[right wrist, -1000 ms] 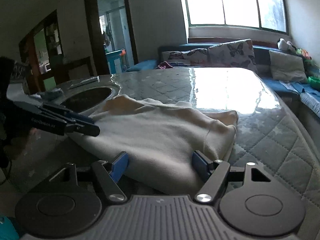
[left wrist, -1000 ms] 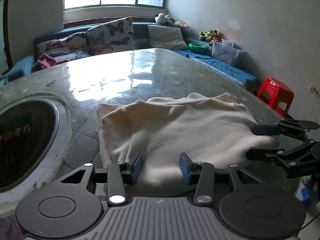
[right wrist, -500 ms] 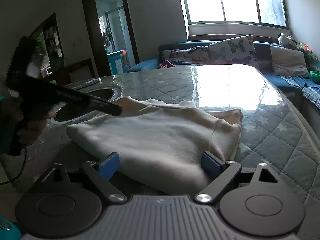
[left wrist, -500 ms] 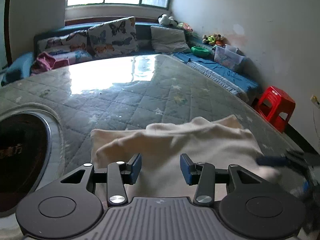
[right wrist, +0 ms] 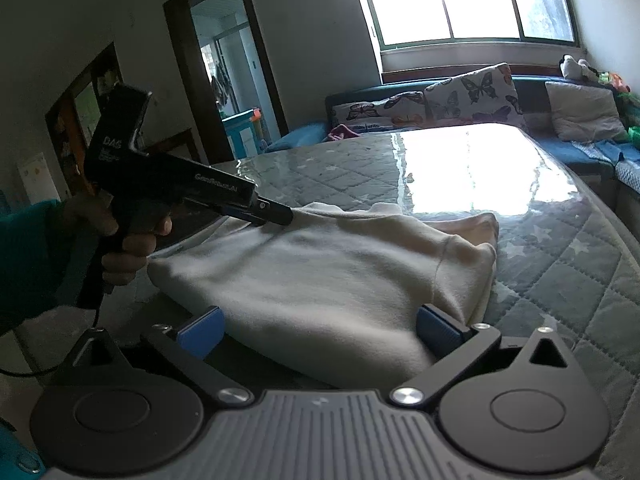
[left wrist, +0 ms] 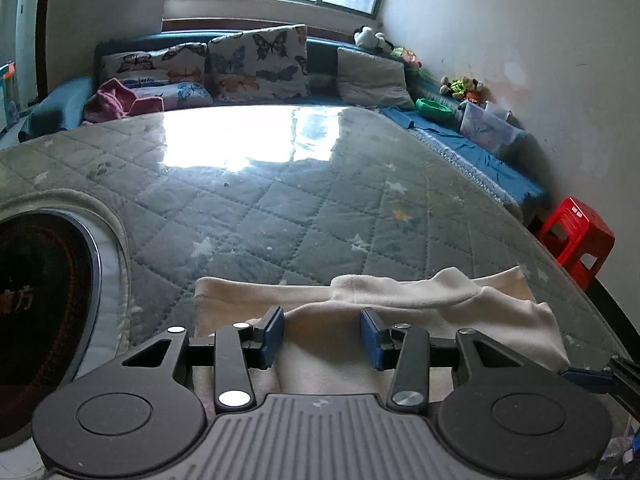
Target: Fold clothes
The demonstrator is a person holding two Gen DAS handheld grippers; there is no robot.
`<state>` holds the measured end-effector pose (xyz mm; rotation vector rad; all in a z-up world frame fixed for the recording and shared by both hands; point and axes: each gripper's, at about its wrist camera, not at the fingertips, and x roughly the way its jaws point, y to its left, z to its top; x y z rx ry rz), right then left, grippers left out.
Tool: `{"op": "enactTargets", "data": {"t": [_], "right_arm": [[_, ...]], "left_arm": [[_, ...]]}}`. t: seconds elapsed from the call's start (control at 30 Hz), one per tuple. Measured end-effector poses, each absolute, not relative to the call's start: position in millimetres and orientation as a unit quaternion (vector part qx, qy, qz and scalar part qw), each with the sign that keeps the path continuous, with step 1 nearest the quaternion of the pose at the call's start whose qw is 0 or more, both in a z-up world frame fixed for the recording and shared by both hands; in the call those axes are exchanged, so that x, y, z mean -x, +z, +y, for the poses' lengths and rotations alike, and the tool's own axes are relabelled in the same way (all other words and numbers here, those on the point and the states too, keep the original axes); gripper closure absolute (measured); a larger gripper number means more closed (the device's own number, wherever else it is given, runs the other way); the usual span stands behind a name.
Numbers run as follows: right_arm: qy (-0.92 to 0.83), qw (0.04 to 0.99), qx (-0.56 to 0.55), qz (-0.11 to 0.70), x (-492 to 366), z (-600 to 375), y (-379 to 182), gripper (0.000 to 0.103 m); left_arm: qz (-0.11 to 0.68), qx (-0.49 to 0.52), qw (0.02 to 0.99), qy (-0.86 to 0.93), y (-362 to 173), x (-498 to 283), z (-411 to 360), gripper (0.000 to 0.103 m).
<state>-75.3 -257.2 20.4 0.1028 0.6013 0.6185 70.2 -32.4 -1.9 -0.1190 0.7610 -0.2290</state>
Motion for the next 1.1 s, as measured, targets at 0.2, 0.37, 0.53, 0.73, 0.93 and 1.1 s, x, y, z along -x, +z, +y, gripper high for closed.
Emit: {"op": "enactTargets", "data": {"t": [0.2, 0.37, 0.53, 0.73, 0.93, 1.1], "right_arm": [[0.299, 0.905, -0.069, 0.296, 74.5, -258.9, 21.6, 0.000], [0.293, 0.907, -0.060, 0.295, 76.2, -252.7, 24.9, 0.000], [0.296, 0.913, -0.038, 0.278, 82.0, -242.7, 34.9, 0.000], [0.315, 0.909, -0.002, 0.274, 79.5, -225.0, 35.8, 0.000], [0.308, 0.902, 0.044, 0.300, 73.5, -217.6, 25.6, 0.000], [0.282, 0.905, 0.074, 0.311, 73.3, -219.6, 23.6, 0.000]], "left_arm": [[0.362, 0.046, 0.924, -0.114, 8.2, -46.7, -30.3, 0.047], [0.362, 0.037, 0.928, -0.077, 6.0, -27.7, -20.5, 0.047], [0.371, 0.057, 0.926, -0.043, 0.4, -17.2, -4.5, 0.047], [0.378, 0.086, 0.921, -0.036, -7.1, -12.4, 8.2, 0.047], [0.379, 0.078, 0.921, -0.039, -6.6, -11.2, 2.9, 0.050], [0.383, 0.080, 0.918, -0.065, -6.0, -12.2, -10.6, 0.050]]}}
